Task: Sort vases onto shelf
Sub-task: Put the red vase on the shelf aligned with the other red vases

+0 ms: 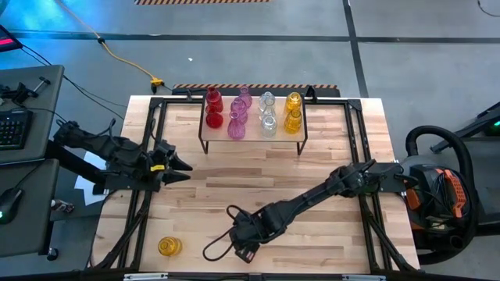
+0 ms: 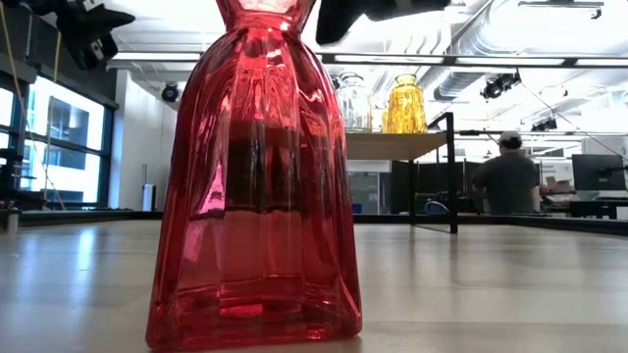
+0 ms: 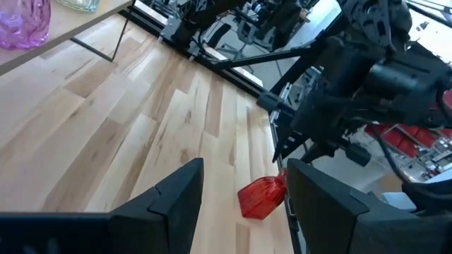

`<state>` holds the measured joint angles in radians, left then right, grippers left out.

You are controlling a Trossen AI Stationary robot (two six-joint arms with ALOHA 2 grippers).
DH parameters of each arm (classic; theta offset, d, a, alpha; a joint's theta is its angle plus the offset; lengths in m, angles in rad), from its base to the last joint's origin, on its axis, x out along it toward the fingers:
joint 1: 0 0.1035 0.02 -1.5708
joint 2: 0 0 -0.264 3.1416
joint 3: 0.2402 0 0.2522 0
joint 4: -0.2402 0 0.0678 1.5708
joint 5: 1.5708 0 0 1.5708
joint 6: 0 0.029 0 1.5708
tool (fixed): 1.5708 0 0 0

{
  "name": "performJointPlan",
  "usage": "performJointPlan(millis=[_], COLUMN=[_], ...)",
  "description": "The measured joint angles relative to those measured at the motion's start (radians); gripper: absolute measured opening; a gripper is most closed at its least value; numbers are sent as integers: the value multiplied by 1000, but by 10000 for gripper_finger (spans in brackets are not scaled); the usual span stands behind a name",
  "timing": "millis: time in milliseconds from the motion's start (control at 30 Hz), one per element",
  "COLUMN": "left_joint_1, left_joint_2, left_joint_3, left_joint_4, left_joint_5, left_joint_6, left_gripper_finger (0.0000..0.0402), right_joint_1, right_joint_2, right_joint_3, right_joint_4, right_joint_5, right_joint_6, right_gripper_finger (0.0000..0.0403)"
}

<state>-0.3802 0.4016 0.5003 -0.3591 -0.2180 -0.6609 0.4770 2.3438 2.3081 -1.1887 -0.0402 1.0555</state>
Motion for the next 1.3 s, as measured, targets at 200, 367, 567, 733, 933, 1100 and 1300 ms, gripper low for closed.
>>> performJointPlan(millis=[200,367,567,733,933,1100,1300], left_joint_1=[0,0,0,0,0,0,0], left_joint_2=[20,29,39,39,39,39,44], left_joint_3=[0,0,0,0,0,0,0], left_joint_4=[16,16,17,17,17,17,22], left_joint_5=[0,0,0,0,24,36,80], left_joint_6=[0,0,0,0,1,1,19], left_gripper_finger=[192,192,192,192,192,192,192], right_joint_1=[3,0,-3,-13,-33,-59,-105], right_joint_2=[31,58,58,55,54,31,-4], right_joint_3=[0,0,0,2,2,6,35], right_joint_4=[18,30,31,32,30,18,65], right_joint_5=[-3,-24,-23,-23,-77,-78,-67], right_joint_6=[2,2,2,-1,-18,-18,-45], right_gripper_finger=[144,139,70,11,6,5,4])
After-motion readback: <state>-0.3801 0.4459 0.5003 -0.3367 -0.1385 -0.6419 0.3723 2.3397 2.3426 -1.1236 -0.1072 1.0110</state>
